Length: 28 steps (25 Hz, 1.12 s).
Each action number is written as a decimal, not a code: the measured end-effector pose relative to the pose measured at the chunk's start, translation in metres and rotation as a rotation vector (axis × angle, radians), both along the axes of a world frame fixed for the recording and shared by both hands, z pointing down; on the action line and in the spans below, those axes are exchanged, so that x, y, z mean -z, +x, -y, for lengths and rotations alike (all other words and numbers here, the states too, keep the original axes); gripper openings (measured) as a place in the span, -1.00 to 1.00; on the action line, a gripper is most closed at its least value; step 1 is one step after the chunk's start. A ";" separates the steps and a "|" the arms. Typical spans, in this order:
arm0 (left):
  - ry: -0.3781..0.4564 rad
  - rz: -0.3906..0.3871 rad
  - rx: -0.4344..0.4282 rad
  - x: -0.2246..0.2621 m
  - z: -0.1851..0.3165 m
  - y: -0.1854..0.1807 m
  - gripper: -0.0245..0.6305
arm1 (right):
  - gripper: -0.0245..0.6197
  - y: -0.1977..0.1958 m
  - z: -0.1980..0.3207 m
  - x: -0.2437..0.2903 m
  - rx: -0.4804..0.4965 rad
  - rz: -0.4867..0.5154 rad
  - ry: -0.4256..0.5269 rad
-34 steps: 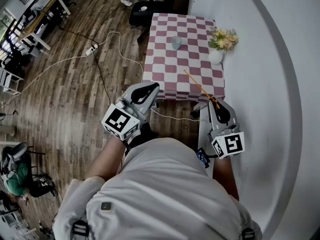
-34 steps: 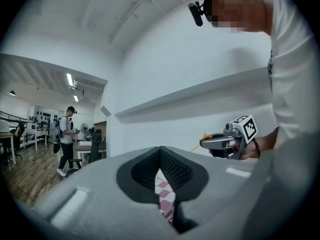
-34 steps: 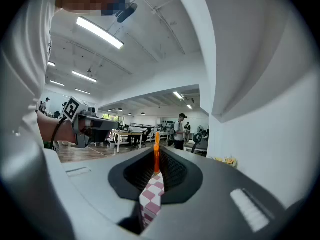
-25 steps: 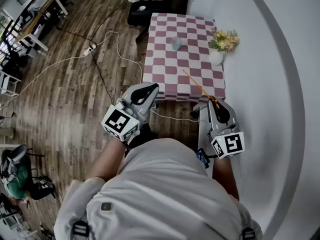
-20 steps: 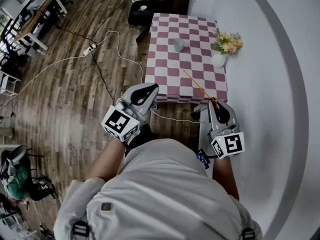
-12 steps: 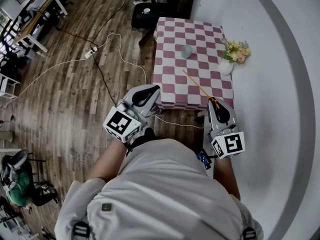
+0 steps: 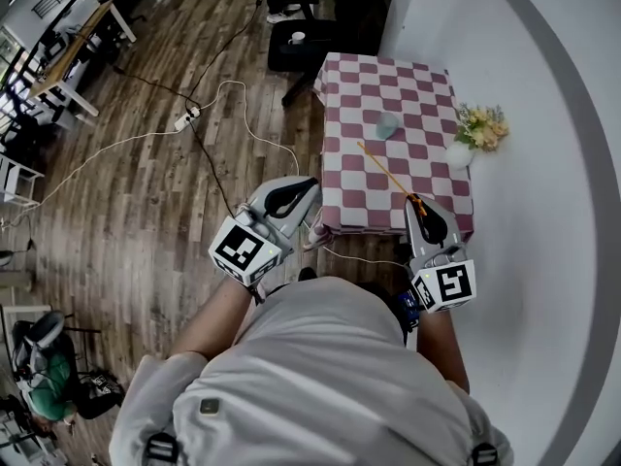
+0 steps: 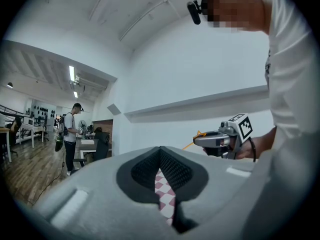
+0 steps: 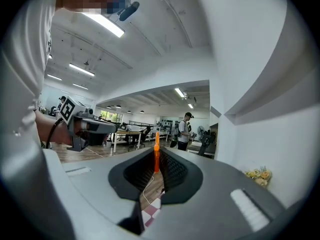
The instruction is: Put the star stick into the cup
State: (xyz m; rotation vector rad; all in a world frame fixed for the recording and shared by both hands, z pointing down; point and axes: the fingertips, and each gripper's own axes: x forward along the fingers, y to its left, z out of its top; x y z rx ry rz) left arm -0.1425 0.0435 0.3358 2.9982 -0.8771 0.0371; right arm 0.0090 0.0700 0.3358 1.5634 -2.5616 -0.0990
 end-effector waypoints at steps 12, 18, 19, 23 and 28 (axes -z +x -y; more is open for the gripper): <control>-0.044 -0.001 0.042 -0.015 0.034 -0.021 -0.92 | -0.84 -0.022 0.044 -0.010 0.038 -0.024 -0.014; -0.051 0.011 0.064 -0.019 0.052 -0.009 -0.93 | -0.84 -0.014 0.069 -0.007 0.073 -0.016 0.005; -0.051 0.013 0.066 -0.019 0.056 -0.004 -0.92 | -0.84 -0.009 0.074 -0.007 0.075 -0.012 0.005; -0.047 0.017 0.065 -0.015 0.072 0.022 -0.93 | -0.84 0.016 0.092 -0.010 0.078 0.010 -0.003; -0.042 0.027 0.066 -0.014 0.093 0.060 -0.92 | -0.84 0.054 0.118 -0.007 0.077 0.031 0.004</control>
